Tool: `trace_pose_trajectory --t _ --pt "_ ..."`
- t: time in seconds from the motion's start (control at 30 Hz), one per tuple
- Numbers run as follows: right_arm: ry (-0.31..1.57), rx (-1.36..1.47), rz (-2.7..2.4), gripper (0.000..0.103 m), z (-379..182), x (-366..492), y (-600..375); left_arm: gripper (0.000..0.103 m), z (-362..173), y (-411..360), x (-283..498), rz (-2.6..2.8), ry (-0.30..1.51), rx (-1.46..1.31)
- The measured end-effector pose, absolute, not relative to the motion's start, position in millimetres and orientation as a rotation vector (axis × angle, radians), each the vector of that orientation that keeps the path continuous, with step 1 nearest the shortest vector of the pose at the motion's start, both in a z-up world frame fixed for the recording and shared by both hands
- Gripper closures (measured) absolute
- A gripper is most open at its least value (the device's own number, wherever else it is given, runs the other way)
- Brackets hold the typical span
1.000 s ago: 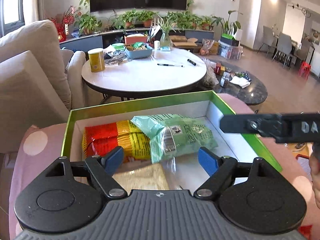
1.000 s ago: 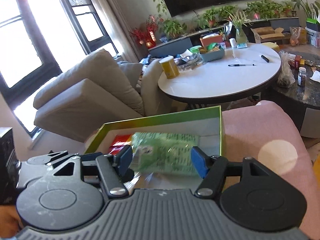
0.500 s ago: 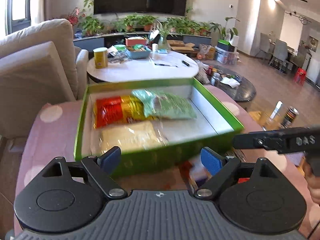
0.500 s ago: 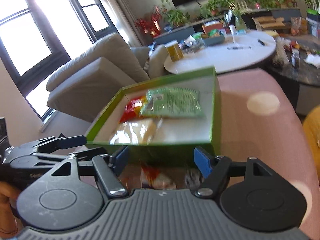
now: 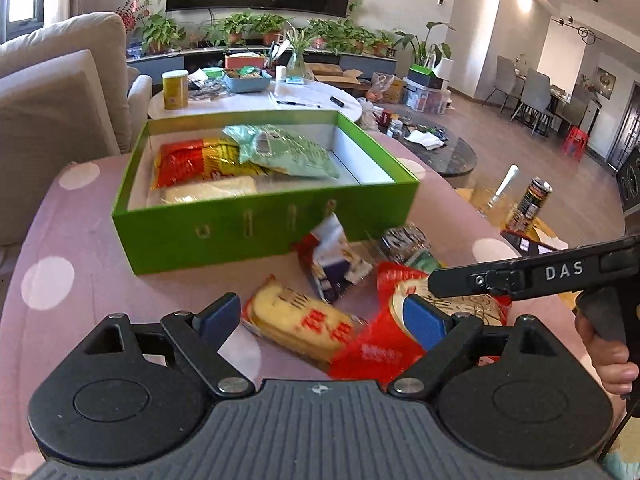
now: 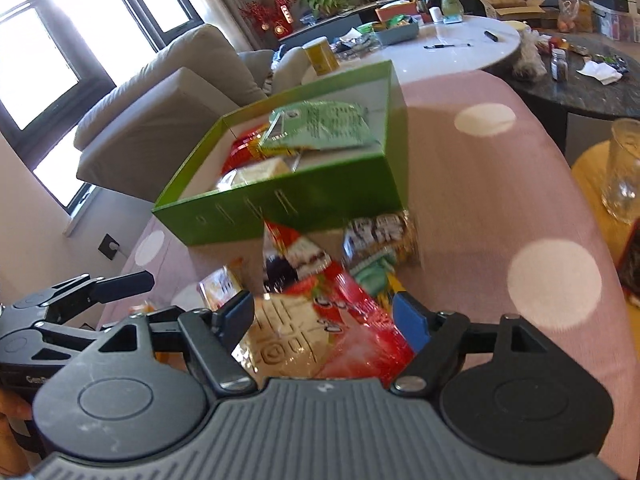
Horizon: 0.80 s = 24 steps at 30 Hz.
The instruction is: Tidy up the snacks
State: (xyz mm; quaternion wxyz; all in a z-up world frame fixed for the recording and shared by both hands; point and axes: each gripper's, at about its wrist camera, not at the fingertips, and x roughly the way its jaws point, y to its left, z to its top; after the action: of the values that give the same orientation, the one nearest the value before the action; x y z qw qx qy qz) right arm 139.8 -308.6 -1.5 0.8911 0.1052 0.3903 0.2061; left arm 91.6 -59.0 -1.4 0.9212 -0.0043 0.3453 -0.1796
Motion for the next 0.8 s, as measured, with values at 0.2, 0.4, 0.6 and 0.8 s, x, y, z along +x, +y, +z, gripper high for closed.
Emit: trace_pose_trajectory --t 0.2,0.4,0.6,0.8 --pt "0.859 0.253 0.416 0.029 -15 126 -310 0.016 -5 -67 78 -0.383 0.712 0.012" --pt "0.88 0.321 0.408 0.028 -21 113 -313 0.016 -5 -62 66 -0.362 0.708 0.002" --pt "0.844 0.32 0.401 0.027 -9 104 -320 0.015 2 -60 52 -0.369 0.687 0.001" --pt "0.877 0.27 0.388 0.023 -19 99 -319 0.012 2 -70 44 -0.413 0.685 0.03"
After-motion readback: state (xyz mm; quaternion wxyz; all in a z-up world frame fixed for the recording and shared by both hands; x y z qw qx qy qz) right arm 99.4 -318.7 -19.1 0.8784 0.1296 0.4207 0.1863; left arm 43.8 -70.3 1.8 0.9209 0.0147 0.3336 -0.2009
